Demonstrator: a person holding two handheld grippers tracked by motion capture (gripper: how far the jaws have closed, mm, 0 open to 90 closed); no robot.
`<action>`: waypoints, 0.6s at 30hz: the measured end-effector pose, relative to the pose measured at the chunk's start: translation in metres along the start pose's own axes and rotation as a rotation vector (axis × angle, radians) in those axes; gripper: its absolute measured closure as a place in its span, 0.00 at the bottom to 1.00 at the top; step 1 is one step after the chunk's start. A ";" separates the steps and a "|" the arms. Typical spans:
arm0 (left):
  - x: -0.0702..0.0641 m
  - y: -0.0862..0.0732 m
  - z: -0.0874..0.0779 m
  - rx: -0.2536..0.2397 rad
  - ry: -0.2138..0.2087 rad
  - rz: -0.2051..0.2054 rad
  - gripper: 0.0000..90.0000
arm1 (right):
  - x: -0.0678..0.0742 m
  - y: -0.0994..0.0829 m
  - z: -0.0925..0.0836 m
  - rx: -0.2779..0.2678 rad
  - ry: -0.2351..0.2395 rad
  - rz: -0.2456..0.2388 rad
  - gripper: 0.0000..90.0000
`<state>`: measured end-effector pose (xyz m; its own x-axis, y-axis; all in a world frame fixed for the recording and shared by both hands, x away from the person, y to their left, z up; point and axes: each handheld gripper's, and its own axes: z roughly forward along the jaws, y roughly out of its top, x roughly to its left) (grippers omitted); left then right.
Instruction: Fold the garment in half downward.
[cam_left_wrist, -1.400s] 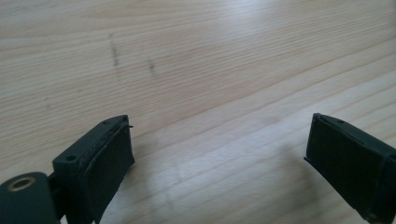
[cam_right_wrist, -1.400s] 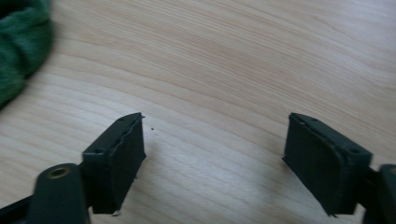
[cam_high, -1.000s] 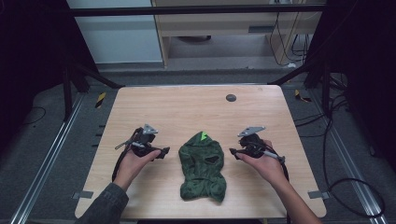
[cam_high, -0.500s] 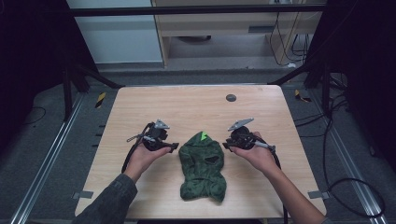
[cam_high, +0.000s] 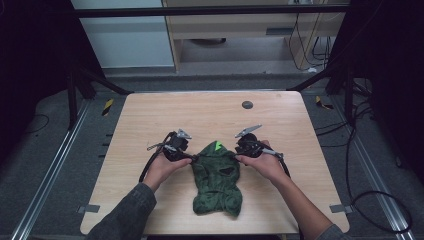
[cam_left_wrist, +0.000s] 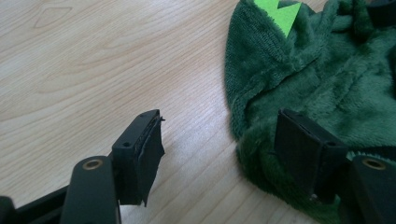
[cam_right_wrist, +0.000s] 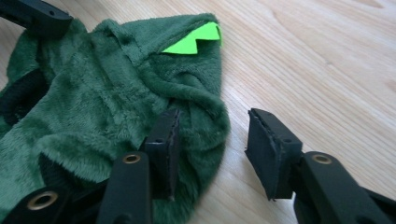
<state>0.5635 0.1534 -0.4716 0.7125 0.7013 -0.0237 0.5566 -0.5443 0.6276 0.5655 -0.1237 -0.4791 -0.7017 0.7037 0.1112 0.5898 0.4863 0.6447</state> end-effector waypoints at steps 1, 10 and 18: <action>0.000 0.000 0.002 0.004 0.001 -0.001 0.36 | 0.000 0.000 0.000 0.000 0.000 0.000 0.58; 0.001 0.000 0.014 0.026 -0.016 -0.005 0.44 | 0.003 0.000 0.013 0.036 -0.022 -0.018 0.60; 0.000 0.000 0.017 0.024 -0.060 0.000 0.61 | 0.010 0.001 0.013 0.054 -0.037 -0.063 0.71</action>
<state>0.5703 0.1455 -0.4849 0.7367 0.6726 -0.0704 0.5658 -0.5560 0.6089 0.5639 -0.1096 -0.4869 -0.7236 0.6889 0.0433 0.5665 0.5568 0.6075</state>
